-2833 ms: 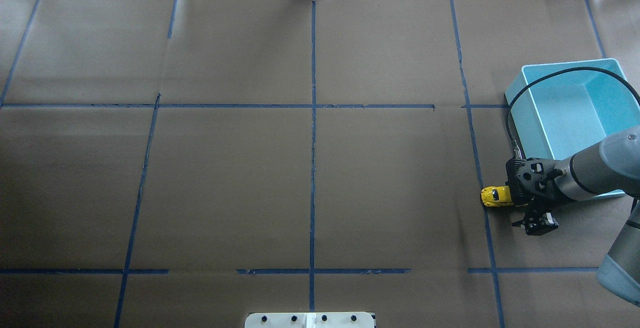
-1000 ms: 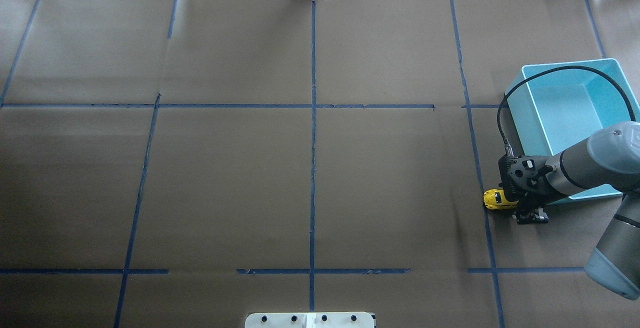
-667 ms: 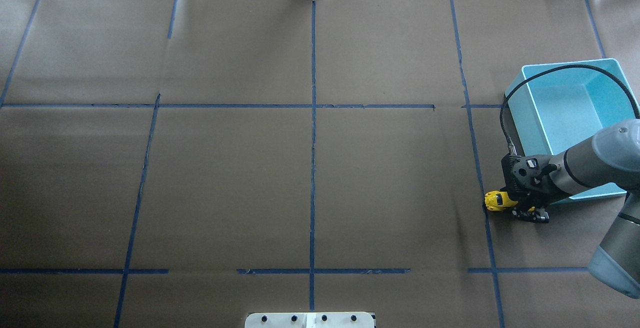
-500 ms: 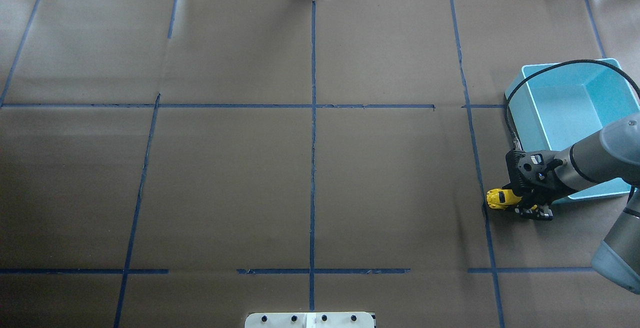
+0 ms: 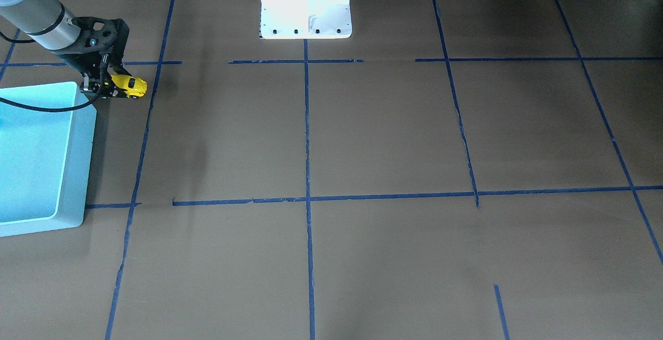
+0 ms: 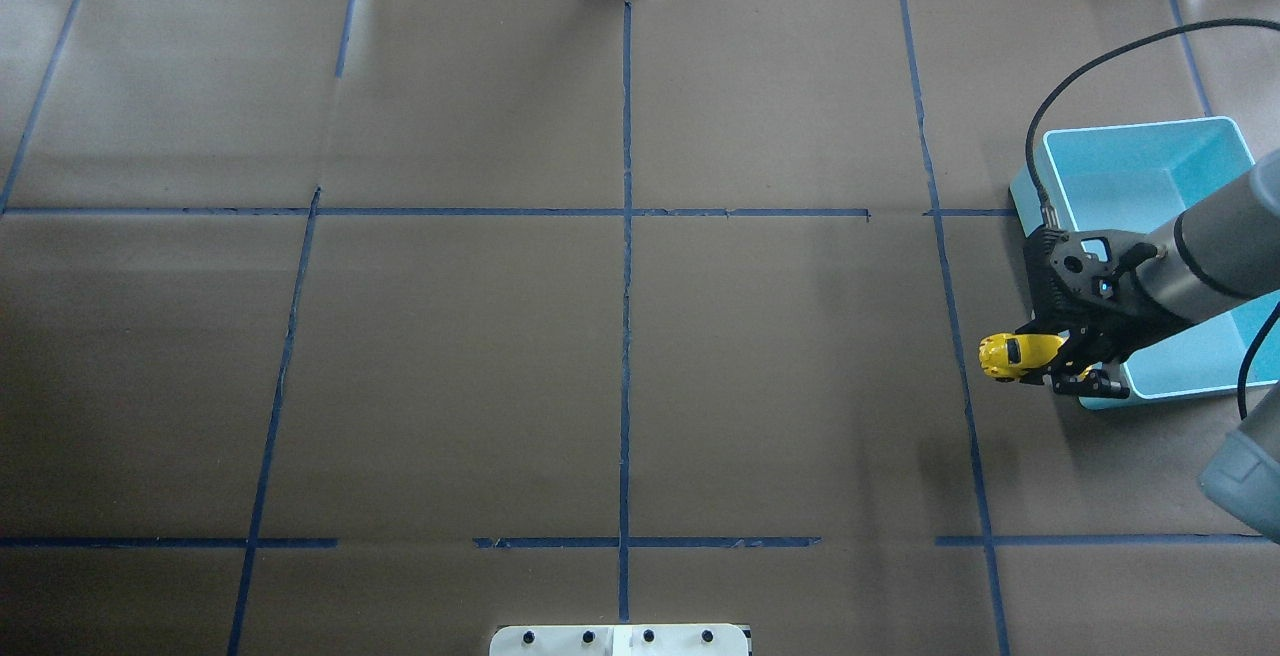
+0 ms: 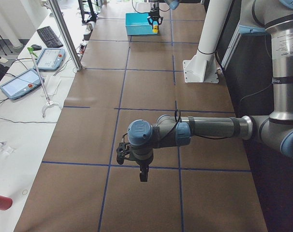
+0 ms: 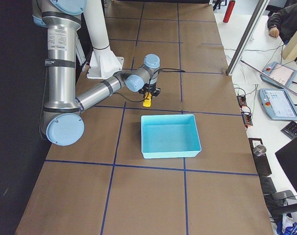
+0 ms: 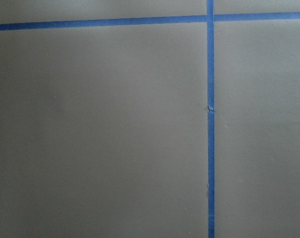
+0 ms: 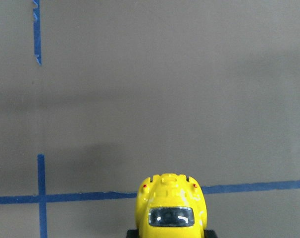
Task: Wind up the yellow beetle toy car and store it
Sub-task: 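Lift the car with the right gripper over the light-blue bin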
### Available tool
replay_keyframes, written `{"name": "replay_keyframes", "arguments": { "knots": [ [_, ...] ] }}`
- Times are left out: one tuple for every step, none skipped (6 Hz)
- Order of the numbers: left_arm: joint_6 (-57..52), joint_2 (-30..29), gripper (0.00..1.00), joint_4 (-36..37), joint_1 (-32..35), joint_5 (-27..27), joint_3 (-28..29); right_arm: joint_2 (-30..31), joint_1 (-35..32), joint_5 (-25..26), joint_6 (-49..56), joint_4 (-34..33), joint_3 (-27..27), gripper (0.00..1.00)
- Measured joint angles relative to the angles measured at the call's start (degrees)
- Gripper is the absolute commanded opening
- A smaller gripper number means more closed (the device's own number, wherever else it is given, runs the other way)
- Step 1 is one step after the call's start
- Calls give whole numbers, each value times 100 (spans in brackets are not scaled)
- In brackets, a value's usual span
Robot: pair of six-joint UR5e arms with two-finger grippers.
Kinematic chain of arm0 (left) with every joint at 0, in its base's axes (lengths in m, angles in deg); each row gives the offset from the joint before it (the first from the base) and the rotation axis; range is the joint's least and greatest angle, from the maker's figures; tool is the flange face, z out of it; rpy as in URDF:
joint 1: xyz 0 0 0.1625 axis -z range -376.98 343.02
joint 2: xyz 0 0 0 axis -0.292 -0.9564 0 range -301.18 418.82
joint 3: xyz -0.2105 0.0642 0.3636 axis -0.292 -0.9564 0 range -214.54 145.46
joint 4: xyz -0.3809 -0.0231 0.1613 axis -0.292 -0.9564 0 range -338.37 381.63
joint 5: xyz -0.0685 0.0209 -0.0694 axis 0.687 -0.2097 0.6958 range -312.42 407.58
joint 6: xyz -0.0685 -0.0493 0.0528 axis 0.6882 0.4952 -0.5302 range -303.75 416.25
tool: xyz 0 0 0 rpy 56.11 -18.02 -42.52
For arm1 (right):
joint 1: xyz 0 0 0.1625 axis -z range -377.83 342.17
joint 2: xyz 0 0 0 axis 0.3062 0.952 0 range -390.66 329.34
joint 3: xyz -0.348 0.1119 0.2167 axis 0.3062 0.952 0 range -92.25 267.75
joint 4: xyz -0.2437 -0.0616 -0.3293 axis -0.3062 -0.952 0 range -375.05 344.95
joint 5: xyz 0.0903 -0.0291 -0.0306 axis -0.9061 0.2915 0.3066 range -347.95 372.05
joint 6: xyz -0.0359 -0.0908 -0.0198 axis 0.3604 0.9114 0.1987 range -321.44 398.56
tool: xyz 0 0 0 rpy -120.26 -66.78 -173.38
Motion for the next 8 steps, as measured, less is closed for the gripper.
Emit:
{"name": "replay_keyframes", "arguments": {
  "knots": [
    [349,-5,100,-9,0,1,-53,-200,-491,-102,684,-641,-97,0],
    [481,-4,100,-15,1,-2,-79,-279,-1050,-154,1510,-1019,6,0],
    [507,-4,100,-18,0,-3,-66,-279,-1617,-190,2292,-1173,307,0],
    [498,-6,100,-41,1,-10,-36,-165,-2012,-216,2929,-1192,644,0],
    [496,9,100,-138,1,-23,-11,46,-2171,-222,3315,-1054,888,0],
    [501,41,100,-248,1,-34,7,216,-2212,-252,3344,-581,1186,0],
    [504,59,100,-294,1,-38,12,341,-2187,-305,3140,87,1556,0],
    [504,63,100,-311,1,-33,12,419,-2088,-337,2875,681,1885,0]
  ]
}}
